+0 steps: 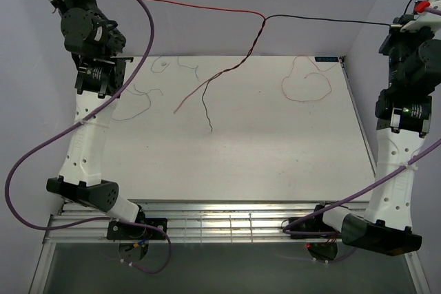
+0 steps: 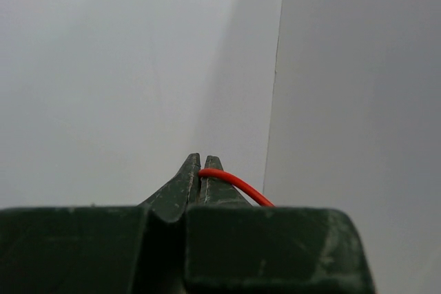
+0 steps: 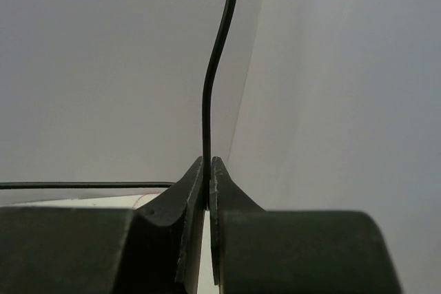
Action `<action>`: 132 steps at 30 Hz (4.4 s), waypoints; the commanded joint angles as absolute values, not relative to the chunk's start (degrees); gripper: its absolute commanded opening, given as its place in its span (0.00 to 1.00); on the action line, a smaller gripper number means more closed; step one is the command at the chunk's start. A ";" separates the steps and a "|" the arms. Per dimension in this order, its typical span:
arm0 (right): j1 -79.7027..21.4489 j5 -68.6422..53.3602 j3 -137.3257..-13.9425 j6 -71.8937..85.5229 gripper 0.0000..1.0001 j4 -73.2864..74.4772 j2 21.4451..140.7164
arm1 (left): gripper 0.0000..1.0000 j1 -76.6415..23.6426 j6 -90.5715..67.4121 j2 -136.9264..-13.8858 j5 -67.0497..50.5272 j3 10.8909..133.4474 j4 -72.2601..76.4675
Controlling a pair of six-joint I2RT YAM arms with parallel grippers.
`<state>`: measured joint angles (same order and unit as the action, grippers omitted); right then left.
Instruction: Untangle the cables
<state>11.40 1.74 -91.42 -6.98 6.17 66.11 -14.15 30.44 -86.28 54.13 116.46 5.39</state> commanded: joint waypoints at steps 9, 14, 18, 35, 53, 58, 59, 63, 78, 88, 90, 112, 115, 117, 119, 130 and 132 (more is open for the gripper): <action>16.08 7.23 -94.83 -12.30 0.08 7.65 69.08 | 0.00 -8.09 37.27 -86.22 55.99 113.03 13.80; 16.00 -27.38 -92.37 -5.38 0.08 3.88 66.45 | 0.00 -8.70 19.11 -83.85 37.14 111.18 -9.98; 16.08 -22.61 -98.93 -4.83 0.08 4.99 68.46 | 0.00 -8.35 19.14 -88.49 44.59 115.47 -9.78; 16.26 24.94 -95.82 -25.03 0.08 5.29 69.70 | 0.00 -2.65 36.30 -87.01 50.10 106.36 10.63; 16.26 34.27 -89.22 -35.50 0.08 -6.84 66.71 | 0.00 -0.35 46.66 -82.27 50.27 97.74 22.85; 16.17 36.65 -86.22 -40.51 0.08 -10.98 65.39 | 0.00 -0.18 49.74 -80.69 49.39 94.66 27.76; 16.17 36.82 -86.05 -40.87 0.08 -11.42 65.30 | 0.00 -0.09 50.79 -80.60 49.66 93.70 28.99; 16.17 36.39 -86.04 -41.66 0.08 -11.87 65.13 | 0.00 -0.09 54.92 -80.77 50.36 92.46 35.66; 11.54 -60.51 -92.82 26.77 0.08 -27.26 69.60 | 0.00 -3.86 -12.72 -89.63 -22.72 121.36 -19.60; 10.99 -20.53 -104.15 2.93 0.08 7.10 69.00 | 0.00 -3.87 -6.88 -88.34 11.89 125.87 -18.73; 11.42 -8.25 -104.93 0.36 0.08 9.13 68.99 | 0.00 -3.69 -1.43 -87.80 29.04 121.41 -11.37; 12.92 40.26 -93.96 -42.44 0.08 -8.43 68.03 | 0.00 3.95 41.40 -81.65 45.62 93.52 30.50; 12.92 40.25 -92.55 -43.50 0.08 -9.66 68.03 | 0.00 4.57 41.66 -81.65 45.44 92.99 30.59; 12.92 40.60 -91.94 -43.94 0.08 -10.28 68.03 | 0.00 4.92 42.01 -81.47 45.70 92.55 31.29; 12.92 40.43 -91.67 -44.21 0.08 -10.63 68.03 | 0.00 5.18 42.27 -81.21 45.70 92.29 31.73; 12.92 40.17 -90.26 -45.61 0.08 -12.13 67.33 | 0.00 6.06 43.77 -79.89 45.26 90.00 33.40; 12.92 40.17 -89.83 -45.70 0.08 -12.39 66.97 | 0.00 6.15 43.60 -79.98 45.09 89.83 33.31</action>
<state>12.12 37.82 -90.04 -44.01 -8.34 68.62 5.32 42.87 -82.89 44.18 90.35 31.81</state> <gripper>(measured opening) 0.081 0.032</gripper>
